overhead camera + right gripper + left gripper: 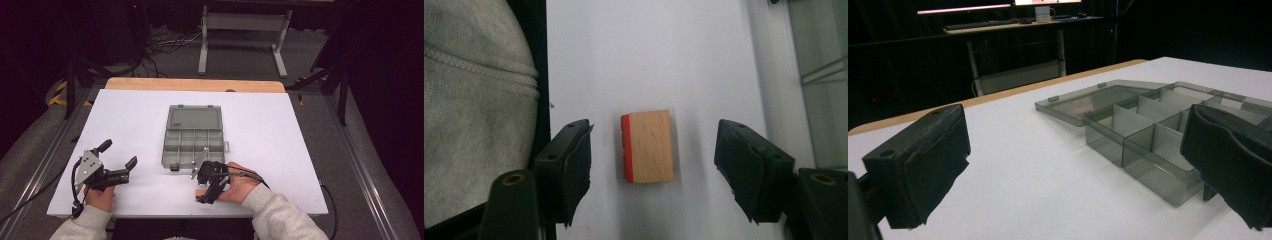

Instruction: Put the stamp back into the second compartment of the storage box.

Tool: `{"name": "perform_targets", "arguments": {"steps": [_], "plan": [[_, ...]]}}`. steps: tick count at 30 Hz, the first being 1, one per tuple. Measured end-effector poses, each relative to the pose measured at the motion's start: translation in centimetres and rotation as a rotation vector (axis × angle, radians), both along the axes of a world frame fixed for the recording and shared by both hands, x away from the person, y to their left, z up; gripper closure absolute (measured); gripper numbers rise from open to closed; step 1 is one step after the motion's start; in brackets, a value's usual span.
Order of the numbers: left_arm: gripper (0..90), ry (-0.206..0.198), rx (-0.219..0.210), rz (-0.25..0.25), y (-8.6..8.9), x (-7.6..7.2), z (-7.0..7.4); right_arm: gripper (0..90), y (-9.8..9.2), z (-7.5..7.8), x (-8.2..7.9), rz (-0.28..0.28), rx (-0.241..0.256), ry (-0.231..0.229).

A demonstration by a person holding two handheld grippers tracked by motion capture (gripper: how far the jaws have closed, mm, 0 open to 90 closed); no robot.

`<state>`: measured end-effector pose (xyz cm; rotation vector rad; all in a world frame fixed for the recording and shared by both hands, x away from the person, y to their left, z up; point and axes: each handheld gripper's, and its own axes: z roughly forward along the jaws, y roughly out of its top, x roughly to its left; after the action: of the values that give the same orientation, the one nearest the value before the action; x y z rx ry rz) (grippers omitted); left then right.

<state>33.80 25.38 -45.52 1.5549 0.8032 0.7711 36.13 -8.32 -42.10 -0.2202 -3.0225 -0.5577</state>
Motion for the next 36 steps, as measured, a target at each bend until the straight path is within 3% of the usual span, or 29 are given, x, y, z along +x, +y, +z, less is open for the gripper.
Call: {"name": "perform_targets", "arguments": {"steps": [19, 36], "plan": [[0.4, 0.000, -0.003, 0.002, 0.00, -0.01, -0.01, 62.6, 0.57, -0.48, -0.51, 0.062, -0.047, -0.044], [0.4, 0.001, -0.002, 0.000, -0.01, -0.01, -0.01, 66.2, 0.39, -0.23, -0.61, 0.068, -0.030, -0.047]]}}
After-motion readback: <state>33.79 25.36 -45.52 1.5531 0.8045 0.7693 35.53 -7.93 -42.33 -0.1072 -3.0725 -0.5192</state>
